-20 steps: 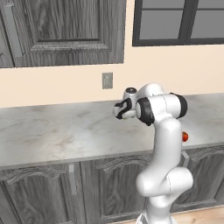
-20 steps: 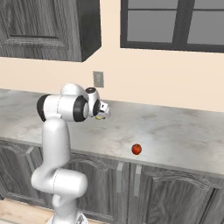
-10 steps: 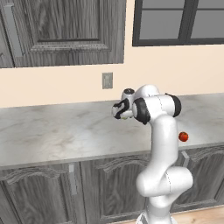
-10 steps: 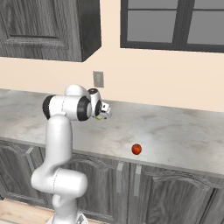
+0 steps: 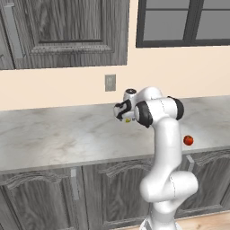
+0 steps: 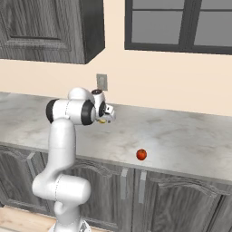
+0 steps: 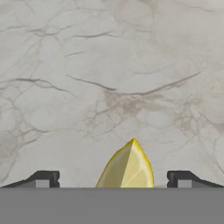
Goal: Place the beer on the top shelf of the fridge to keep it out of children's reach, and place the apple and lemon wedge on lower shelves for easy access.
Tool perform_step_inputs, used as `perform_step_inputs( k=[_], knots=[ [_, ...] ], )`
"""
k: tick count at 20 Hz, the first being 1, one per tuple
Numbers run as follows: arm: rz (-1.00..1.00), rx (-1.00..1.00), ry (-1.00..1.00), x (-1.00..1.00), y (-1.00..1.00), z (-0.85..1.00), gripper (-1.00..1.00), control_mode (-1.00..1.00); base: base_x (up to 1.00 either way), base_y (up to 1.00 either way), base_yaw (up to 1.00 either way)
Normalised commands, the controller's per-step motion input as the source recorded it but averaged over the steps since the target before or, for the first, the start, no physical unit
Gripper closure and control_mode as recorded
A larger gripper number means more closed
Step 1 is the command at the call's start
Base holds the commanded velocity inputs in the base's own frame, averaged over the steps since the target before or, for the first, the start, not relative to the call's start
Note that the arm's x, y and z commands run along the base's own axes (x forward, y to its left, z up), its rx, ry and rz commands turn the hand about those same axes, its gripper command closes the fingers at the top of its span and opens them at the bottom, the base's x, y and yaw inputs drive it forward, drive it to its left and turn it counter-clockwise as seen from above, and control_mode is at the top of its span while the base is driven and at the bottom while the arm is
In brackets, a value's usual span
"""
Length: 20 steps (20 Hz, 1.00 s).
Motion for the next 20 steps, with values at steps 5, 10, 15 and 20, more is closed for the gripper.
perform_step_inputs(
  k=[5, 10, 15, 20],
  knots=[
    [-0.01, 0.0, 0.11, -0.04, 0.0, -0.15, -1.0, -1.0, 0.0, 0.0, 0.0],
    [-0.02, 0.0, 0.11, -0.2, 0.0, -0.14, -1.0, -1.0, 0.0, 0.0, 0.0],
    [-0.02, 0.0, 0.09, -0.24, 0.0, -0.14, -1.0, -1.0, 0.0, 0.0, 0.0],
    [-0.01, 0.0, 0.06, -0.14, 0.0, -0.17, -1.0, -1.0, 0.0, 0.0, 0.0]
  ],
)
